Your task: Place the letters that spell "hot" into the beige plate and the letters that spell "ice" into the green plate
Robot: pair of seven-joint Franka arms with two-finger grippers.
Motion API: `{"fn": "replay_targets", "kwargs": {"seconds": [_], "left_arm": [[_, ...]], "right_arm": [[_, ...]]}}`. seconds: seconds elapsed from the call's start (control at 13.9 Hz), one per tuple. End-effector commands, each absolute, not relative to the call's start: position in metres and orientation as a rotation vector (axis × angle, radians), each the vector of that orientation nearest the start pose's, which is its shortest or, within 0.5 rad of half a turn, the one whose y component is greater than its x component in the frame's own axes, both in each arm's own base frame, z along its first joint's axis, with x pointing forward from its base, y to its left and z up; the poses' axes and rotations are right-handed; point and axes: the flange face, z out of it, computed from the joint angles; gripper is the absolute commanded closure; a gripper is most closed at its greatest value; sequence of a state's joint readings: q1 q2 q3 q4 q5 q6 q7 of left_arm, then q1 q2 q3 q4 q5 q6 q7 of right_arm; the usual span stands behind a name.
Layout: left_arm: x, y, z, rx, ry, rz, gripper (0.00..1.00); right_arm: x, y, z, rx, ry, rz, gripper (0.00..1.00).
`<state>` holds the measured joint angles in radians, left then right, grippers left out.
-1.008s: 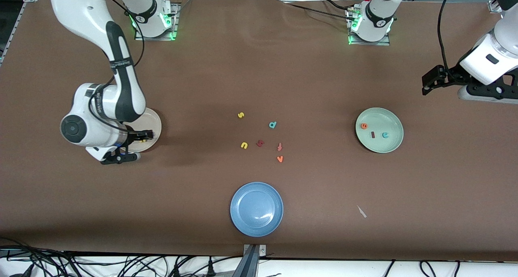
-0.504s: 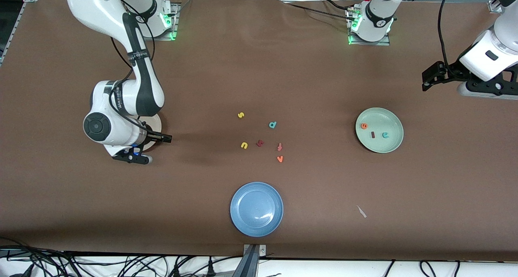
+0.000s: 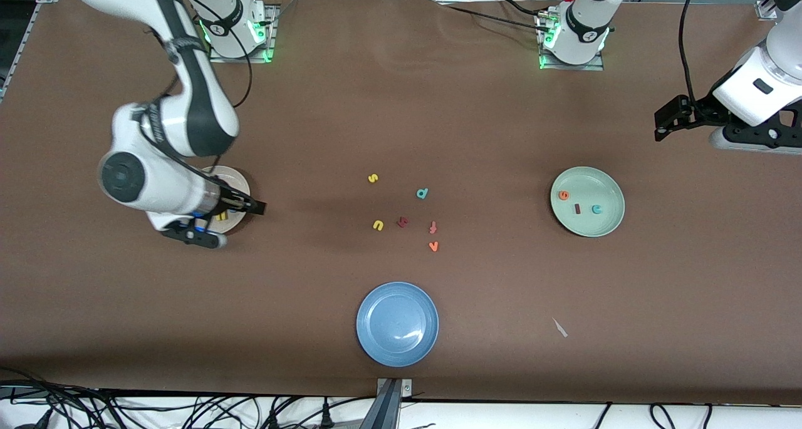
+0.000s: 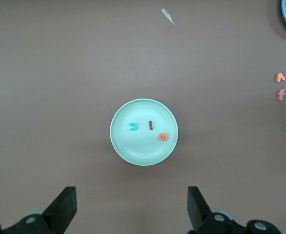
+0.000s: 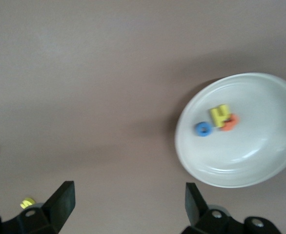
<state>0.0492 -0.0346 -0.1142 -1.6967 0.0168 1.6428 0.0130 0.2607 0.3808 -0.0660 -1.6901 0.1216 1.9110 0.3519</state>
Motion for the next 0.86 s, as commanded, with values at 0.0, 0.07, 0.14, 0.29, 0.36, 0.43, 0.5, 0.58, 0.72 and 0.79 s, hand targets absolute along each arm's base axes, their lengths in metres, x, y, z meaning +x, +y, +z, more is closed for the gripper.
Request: {"fn": "replay_targets", "kwargs": {"seconds": [0.0,0.07,0.14,0.29,0.36,0.43,0.5,0.58,0.72,0.79], "left_arm": [[0.543,-0.037,0.593,-3.131,0.137,0.008,0.00],[0.543,-0.037,0.593,-3.133,0.137,0.008,0.00],[0.542,-0.038,0.594,-3.131,0.139,0.003,0.00],[0.542,-0.039,0.595,-3.132,0.144,0.000,0.00],[0.542,-0.041,0.595,-3.131,0.151,0.000,0.00],[0.542,-0.043,0.595,-3.130,0.156,-0.002,0.00],[0.542,-0.044,0.594,-3.130,0.159,0.000,0.00],[0.542,-0.044,0.595,-3.130,0.159,-0.002,0.00],[0.542,-0.042,0.596,-3.130,0.173,-0.002,0.00],[0.542,-0.041,0.596,-3.131,0.170,-0.002,0.00]], "right_arm": [[0.580,0.085,0.419,-3.120,0.030,0.193,0.00],[0.568,0.068,0.442,-3.116,-0.025,0.146,0.00],[0.553,0.062,0.465,-3.120,-0.059,0.090,0.00],[0.531,0.056,0.515,-3.156,-0.077,0.017,0.00],[0.521,0.052,0.527,-3.176,-0.076,0.056,0.00],[0.513,0.050,0.543,-3.180,-0.072,0.034,0.00],[0.509,0.048,0.554,-3.177,-0.058,0.020,0.00],[0.503,0.046,0.566,-3.180,-0.052,0.007,0.00],[0.499,0.031,0.596,-3.179,-0.009,0.042,0.00],[0.497,0.031,0.599,-3.181,-0.009,0.102,0.00]]}}
